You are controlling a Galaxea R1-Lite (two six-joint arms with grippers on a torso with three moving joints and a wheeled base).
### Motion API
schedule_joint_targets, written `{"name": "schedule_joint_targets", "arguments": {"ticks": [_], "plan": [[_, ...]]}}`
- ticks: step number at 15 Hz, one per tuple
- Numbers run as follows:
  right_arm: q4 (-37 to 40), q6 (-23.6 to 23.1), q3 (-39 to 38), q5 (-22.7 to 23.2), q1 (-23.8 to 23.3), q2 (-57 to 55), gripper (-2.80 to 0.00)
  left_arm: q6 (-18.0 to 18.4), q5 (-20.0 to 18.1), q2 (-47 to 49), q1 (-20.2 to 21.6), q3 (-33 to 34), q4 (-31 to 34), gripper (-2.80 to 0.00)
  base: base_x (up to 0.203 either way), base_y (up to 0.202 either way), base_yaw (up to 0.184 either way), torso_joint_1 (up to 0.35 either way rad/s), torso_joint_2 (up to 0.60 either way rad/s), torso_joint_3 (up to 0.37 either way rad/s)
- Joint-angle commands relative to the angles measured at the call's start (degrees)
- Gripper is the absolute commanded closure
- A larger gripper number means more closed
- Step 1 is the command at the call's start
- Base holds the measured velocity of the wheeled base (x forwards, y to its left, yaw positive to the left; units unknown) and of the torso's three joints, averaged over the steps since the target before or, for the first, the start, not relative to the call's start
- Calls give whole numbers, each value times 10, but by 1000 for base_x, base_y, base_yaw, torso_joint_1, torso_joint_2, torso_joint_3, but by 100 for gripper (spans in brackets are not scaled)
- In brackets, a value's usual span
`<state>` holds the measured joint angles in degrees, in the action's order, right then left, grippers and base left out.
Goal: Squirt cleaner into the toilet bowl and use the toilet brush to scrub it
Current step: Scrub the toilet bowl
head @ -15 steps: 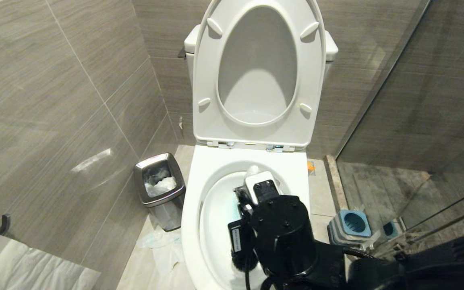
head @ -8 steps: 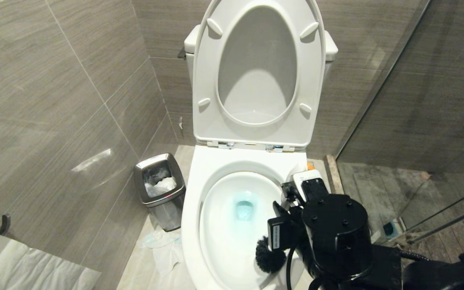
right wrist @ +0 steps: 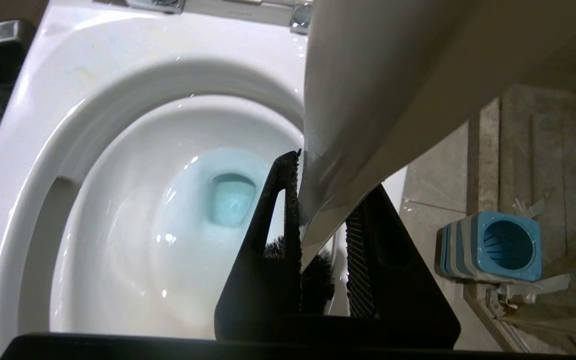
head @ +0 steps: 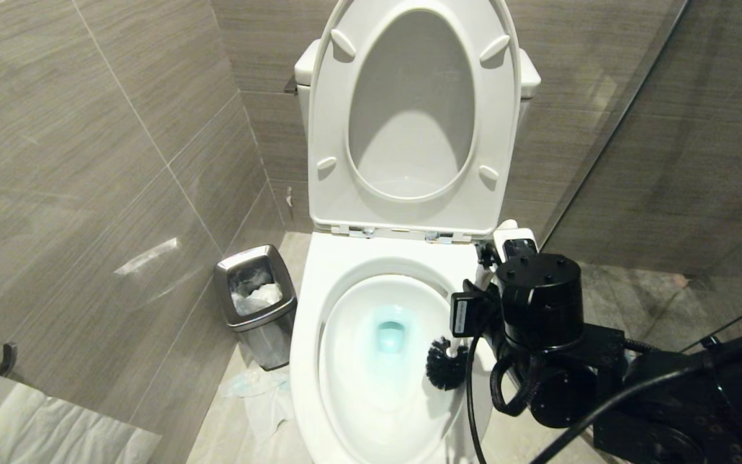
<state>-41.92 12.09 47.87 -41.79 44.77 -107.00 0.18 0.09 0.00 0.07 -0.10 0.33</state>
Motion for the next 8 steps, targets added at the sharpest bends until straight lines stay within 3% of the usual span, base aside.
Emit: {"name": "schedule_joint_targets", "arguments": {"ticks": [1, 8], "plan": [[-3, -6, 47, -3, -21, -50, 0, 0, 0, 0, 0, 0, 0, 0, 0, 0, 0, 0, 0, 0], [-3, -53, 252, -3, -39, -181, 0, 0, 0, 0, 0, 0, 0, 0, 0, 0, 0, 0, 0, 0]]}}
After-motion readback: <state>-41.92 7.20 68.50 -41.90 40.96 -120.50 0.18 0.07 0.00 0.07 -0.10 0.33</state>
